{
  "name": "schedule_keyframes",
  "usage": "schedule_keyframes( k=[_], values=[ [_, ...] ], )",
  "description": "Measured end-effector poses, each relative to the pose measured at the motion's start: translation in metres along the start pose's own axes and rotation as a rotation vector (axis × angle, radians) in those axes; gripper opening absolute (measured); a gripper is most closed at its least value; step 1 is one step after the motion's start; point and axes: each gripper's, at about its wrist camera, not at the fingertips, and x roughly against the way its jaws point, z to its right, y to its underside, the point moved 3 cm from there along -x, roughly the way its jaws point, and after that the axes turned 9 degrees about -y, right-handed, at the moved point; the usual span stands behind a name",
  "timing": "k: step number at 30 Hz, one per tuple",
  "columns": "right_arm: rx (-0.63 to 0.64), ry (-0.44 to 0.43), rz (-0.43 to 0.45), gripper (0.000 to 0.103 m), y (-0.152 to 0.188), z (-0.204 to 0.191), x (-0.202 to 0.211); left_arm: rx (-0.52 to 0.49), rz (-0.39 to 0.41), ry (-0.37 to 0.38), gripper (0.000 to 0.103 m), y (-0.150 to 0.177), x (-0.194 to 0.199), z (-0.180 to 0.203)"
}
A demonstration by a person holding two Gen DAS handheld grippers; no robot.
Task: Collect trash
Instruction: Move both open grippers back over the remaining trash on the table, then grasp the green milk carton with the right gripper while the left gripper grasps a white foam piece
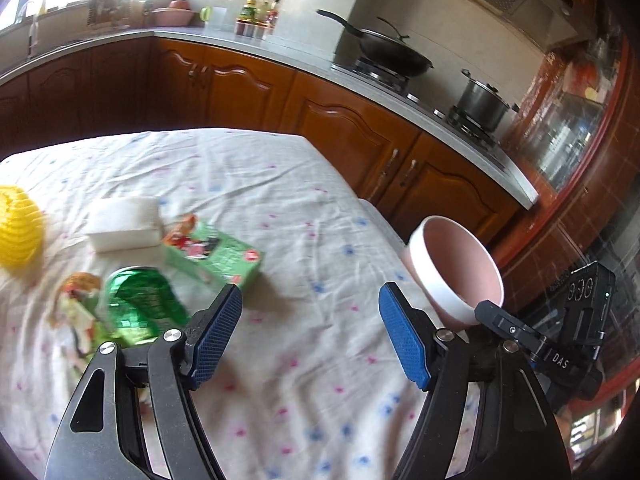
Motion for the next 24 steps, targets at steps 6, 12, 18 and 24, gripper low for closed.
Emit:
schedule_keyframes(
  k=[6, 12, 18, 24],
  values=[
    [0.064, -0.040, -0.038, 0.090, 0.002, -0.031, -0.021, 0.029, 0.026, -0.048, 0.073, -0.005, 0.013, -0.044],
    [0.123, -0.068, -0.068, 0.090, 0.000, -0.055, -0.040, 0.061, 0.024, -0.104, 0.073, -0.010, 0.014, -0.088],
    [0.180, -0.088, -0.111, 0.090, -0.001, -0.074, -0.064, 0.098, 0.009, -0.134, 0.073, -0.013, 0.009, -0.123],
    [0.281, -0.123, -0.182, 0.090, -0.003, -0.097, -0.095, 0.070, -0.014, -0.162, 0.075, -0.024, -0.004, -0.145]
  ],
)
